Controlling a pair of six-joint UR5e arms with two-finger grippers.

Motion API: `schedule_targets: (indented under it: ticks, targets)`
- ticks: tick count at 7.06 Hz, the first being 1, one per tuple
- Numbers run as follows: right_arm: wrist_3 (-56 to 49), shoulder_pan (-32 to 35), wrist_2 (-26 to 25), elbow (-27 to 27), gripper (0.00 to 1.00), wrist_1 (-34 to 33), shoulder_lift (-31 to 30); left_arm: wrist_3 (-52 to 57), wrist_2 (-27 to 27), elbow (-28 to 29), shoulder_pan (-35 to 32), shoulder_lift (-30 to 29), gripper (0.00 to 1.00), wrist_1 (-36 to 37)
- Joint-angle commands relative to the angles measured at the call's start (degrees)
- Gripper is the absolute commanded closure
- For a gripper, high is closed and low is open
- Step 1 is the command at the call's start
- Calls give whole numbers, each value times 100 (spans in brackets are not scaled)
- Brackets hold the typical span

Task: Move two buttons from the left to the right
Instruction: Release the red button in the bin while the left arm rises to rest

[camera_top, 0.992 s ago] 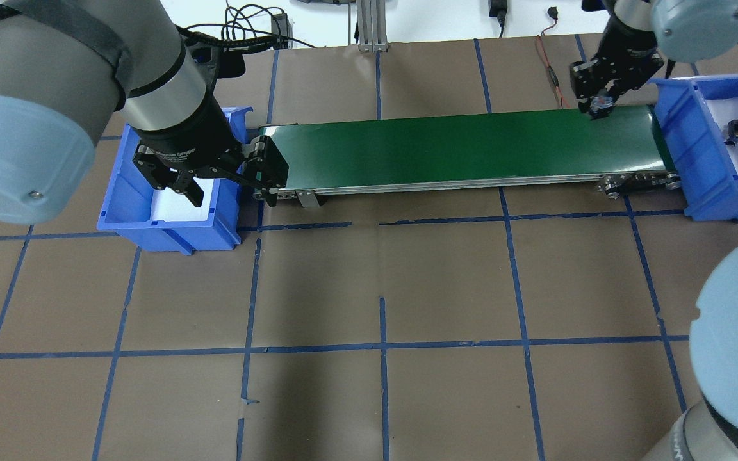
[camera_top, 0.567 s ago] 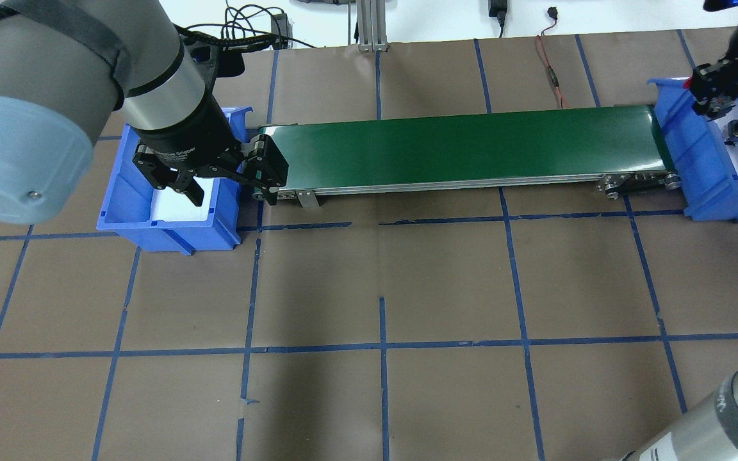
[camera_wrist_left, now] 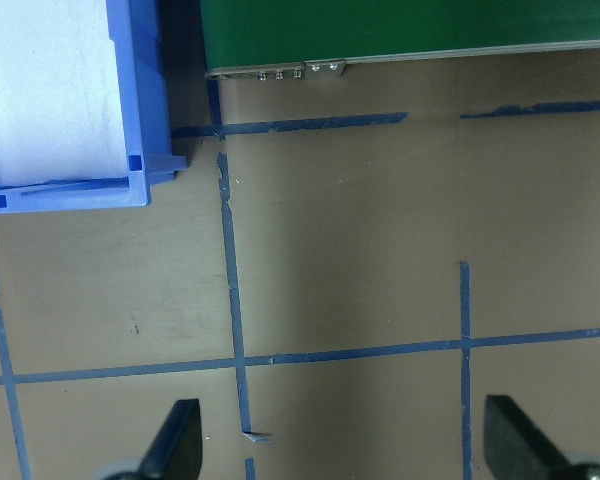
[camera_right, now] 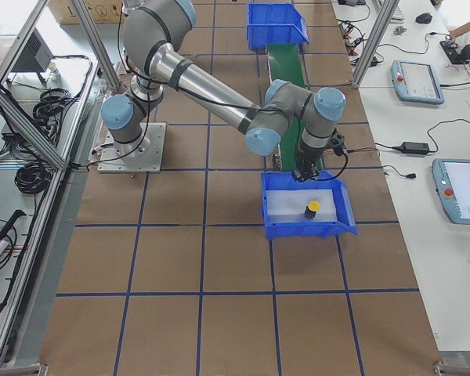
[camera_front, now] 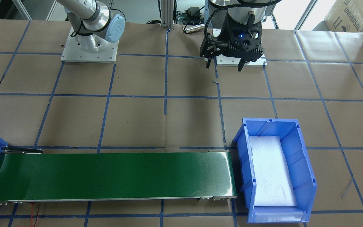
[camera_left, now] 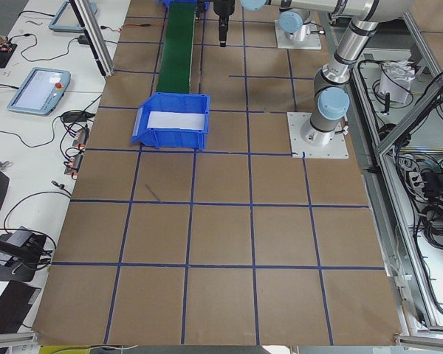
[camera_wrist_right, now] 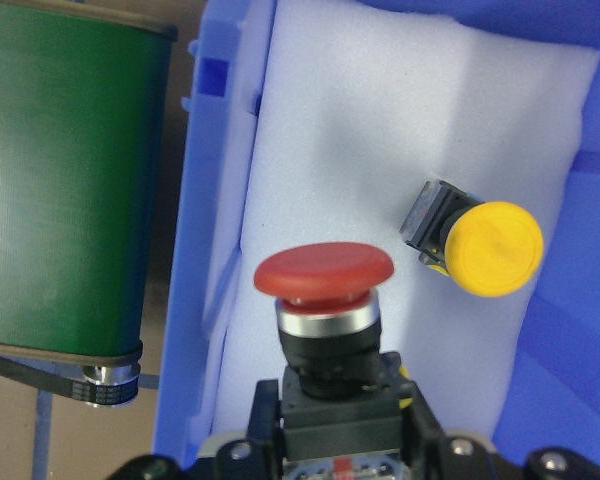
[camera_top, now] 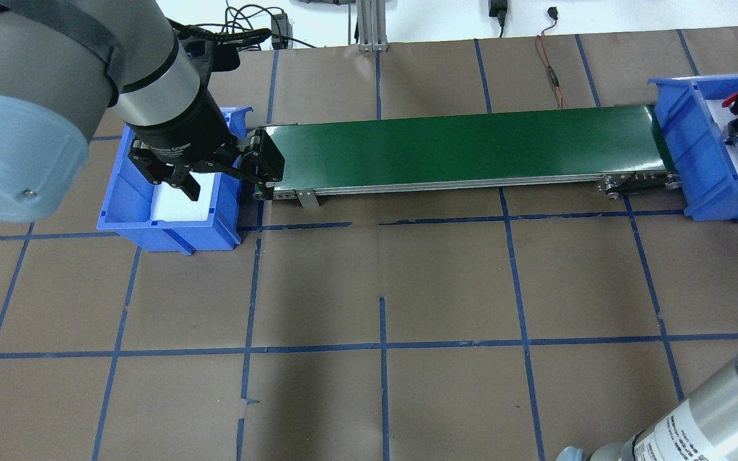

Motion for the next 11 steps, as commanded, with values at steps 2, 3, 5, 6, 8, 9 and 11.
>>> schedule_targets:
  ticks: [2, 3, 5, 6, 8, 9, 11]
  targets:
    - [-9, -167, 49, 48, 92, 2, 300, 35, 433, 265, 36, -165, 0, 10]
    - [-35, -194, 57, 39, 91, 2, 440, 35, 418, 283, 62, -175, 0, 37]
    - [-53, -203, 40, 48, 85, -16, 538, 322, 121, 292, 587, -131, 0, -15]
    - [-9, -203, 31, 4, 63, -33, 582, 360, 119, 266, 616, -70, 0, -24]
    - [26, -203, 31, -22, 0, -25, 547, 351, 119, 292, 607, -113, 0, -25]
    - [35, -194, 31, -101, 0, -25, 451, 351, 119, 335, 633, -122, 0, -33]
    - [53, -133, 22, -233, 0, 394, 22, 360, 128, 318, 642, -87, 0, -51]
